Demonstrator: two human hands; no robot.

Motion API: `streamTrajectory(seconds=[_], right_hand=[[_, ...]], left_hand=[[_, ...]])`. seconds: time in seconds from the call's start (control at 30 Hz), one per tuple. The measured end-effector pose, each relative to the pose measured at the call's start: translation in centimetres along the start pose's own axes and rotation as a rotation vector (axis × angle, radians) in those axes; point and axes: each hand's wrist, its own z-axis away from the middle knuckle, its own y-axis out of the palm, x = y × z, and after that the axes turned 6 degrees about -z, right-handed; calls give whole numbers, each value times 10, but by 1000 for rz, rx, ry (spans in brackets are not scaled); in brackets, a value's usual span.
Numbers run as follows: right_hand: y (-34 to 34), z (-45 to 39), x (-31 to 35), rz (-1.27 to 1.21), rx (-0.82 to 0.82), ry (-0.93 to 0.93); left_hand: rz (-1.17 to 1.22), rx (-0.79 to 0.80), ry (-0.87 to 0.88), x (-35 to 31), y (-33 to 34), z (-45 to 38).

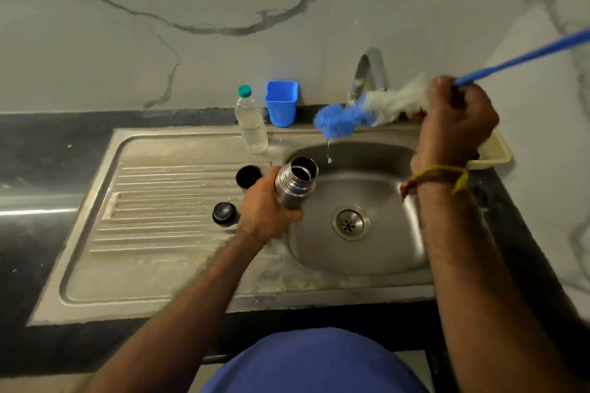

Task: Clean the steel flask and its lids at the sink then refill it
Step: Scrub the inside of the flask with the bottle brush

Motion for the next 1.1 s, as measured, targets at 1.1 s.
streamTrajectory(seconds=[1.1], right_hand=[[-66, 13, -32, 135, 459, 9]], left_hand=[[-212, 150, 150, -84, 73, -40]])
